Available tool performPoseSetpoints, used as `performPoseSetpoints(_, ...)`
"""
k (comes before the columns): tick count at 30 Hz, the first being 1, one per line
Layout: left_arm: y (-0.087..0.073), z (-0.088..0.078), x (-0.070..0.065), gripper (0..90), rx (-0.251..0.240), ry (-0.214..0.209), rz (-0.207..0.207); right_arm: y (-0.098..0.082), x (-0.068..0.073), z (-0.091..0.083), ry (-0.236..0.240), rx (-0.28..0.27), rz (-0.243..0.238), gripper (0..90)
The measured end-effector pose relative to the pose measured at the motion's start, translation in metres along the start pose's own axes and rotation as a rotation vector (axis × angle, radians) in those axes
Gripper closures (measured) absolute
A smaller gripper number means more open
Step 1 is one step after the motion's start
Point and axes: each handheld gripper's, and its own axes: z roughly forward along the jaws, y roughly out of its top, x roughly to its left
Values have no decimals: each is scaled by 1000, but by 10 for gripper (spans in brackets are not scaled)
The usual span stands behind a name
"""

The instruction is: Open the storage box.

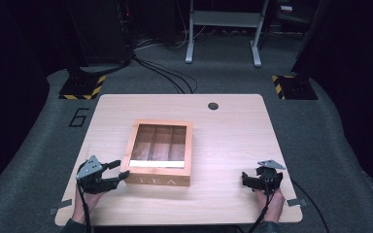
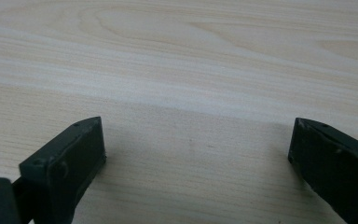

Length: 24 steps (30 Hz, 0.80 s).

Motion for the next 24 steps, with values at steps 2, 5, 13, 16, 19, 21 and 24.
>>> performPoseSetpoints(2, -3, 4, 2, 360, 49, -24, -6, 0, 0, 0, -1, 1, 3, 32)
performPoseSetpoints(5, -7, 7, 2, 348, 81, -28, 0, 0, 0, 0, -1, 1, 4, 32)
performPoseSetpoints(13, -10, 10, 3, 378, 84, -39, -1, 0, 0, 0, -1, 1, 3, 32)
performPoseSetpoints(16, -11, 8, 3, 393, 83, -38, 3, 0, 0, 0, 0, 0, 0, 32)
performPoseSetpoints(19, -11, 8, 3, 392, 82, -39, 9, 0, 0, 0, -1, 0, 1, 32)
performPoseSetpoints(21, -11, 8, 3, 392, 80, -39, 7, 0, 0, 0, 0, -1, -3, 32)
performPoseSetpoints(24, -10, 8, 2, 394, 71, -38, 4, 0, 0, 0, 0, -1, -2, 32)
